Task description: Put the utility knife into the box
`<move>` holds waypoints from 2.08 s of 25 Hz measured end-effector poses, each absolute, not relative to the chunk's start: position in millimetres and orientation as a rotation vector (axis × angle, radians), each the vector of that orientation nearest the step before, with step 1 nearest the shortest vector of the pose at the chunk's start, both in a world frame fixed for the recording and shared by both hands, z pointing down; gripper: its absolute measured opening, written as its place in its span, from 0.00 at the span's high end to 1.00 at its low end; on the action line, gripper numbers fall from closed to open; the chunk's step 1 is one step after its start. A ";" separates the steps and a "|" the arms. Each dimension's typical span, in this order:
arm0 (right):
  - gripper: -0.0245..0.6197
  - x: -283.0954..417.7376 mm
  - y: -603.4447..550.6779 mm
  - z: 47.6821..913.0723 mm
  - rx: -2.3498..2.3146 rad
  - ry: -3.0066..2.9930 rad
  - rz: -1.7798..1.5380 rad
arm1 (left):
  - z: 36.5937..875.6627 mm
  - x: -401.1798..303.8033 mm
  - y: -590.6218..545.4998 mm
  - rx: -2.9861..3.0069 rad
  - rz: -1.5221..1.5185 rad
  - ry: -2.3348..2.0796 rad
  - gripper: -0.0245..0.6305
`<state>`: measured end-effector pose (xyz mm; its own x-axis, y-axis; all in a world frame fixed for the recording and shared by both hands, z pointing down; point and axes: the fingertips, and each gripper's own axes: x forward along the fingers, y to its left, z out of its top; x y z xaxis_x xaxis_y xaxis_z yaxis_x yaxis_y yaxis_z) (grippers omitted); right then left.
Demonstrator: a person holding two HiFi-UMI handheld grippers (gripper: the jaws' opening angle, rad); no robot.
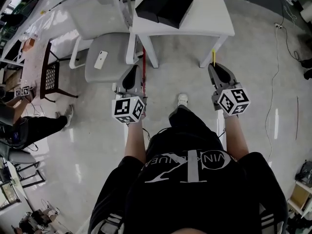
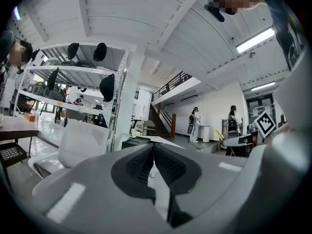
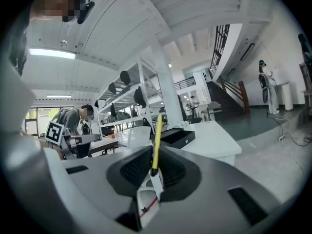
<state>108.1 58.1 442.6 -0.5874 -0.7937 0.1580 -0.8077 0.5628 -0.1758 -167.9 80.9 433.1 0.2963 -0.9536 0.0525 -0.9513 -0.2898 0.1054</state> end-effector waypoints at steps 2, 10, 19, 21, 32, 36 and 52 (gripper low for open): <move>0.88 101.0 35.2 438.7 1.383 -2.740 0.357 | 428.0 -170.8 61.1 2.437 -0.027 -1.805 0.94; 0.88 92.0 -39.0 439.0 1.324 -2.743 0.391 | 421.7 -169.9 -11.2 2.421 -0.024 -1.809 0.93; 0.88 93.6 -106.8 446.6 1.277 -2.748 0.429 | 425.6 -167.6 -68.6 2.393 0.014 -1.844 0.93; 0.88 92.5 -119.8 447.5 1.261 -2.756 0.431 | 423.8 -166.6 -81.0 2.391 0.011 -1.854 0.93; 0.88 92.2 -165.8 446.7 1.228 -2.802 0.440 | 415.4 -152.1 -130.4 2.426 0.004 -1.872 0.93; 0.88 102.5 -174.2 447.9 1.258 -2.791 0.461 | 407.7 -142.4 -144.3 2.463 0.001 -1.852 0.93; 0.88 81.3 -225.1 465.1 1.293 -2.728 0.528 | 417.3 -151.7 -204.3 2.546 0.074 -1.776 0.94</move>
